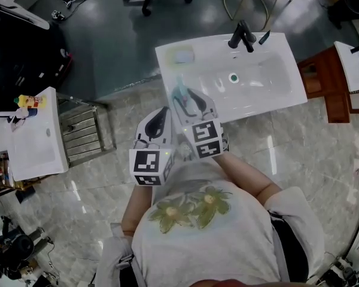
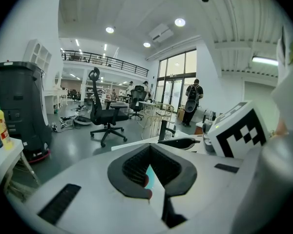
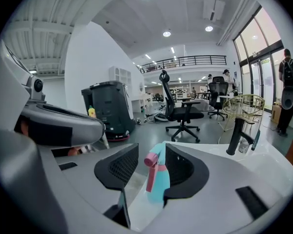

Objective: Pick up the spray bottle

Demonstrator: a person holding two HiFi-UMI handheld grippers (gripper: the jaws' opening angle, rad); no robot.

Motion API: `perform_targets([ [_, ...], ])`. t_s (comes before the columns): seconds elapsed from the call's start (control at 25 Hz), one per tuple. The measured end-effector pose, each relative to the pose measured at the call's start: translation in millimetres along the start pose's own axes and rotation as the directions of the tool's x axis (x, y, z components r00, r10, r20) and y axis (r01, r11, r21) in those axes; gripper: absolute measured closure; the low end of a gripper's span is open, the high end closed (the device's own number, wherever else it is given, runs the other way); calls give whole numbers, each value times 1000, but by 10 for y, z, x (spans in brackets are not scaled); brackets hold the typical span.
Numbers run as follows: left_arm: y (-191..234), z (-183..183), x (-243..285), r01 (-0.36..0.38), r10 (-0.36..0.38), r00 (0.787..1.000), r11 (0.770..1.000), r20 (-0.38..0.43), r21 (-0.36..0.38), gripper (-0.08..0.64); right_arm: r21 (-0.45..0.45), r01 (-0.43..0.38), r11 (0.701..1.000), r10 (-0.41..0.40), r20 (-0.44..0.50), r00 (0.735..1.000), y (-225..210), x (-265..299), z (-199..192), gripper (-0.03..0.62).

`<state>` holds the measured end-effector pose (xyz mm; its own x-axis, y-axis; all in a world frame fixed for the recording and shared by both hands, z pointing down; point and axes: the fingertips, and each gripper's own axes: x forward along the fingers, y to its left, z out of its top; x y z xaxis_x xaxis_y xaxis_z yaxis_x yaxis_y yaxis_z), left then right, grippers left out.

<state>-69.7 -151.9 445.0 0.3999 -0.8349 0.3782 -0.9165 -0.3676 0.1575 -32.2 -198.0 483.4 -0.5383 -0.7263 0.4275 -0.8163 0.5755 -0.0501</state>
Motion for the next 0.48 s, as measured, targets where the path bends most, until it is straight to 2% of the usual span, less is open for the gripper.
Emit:
perform_targets([
  [0.48, 48, -30, -11, -16, 16, 1000, 1000, -16, -8, 554, -3, 10, 1000, -11, -44, 999, -30, 139, -137, 446],
])
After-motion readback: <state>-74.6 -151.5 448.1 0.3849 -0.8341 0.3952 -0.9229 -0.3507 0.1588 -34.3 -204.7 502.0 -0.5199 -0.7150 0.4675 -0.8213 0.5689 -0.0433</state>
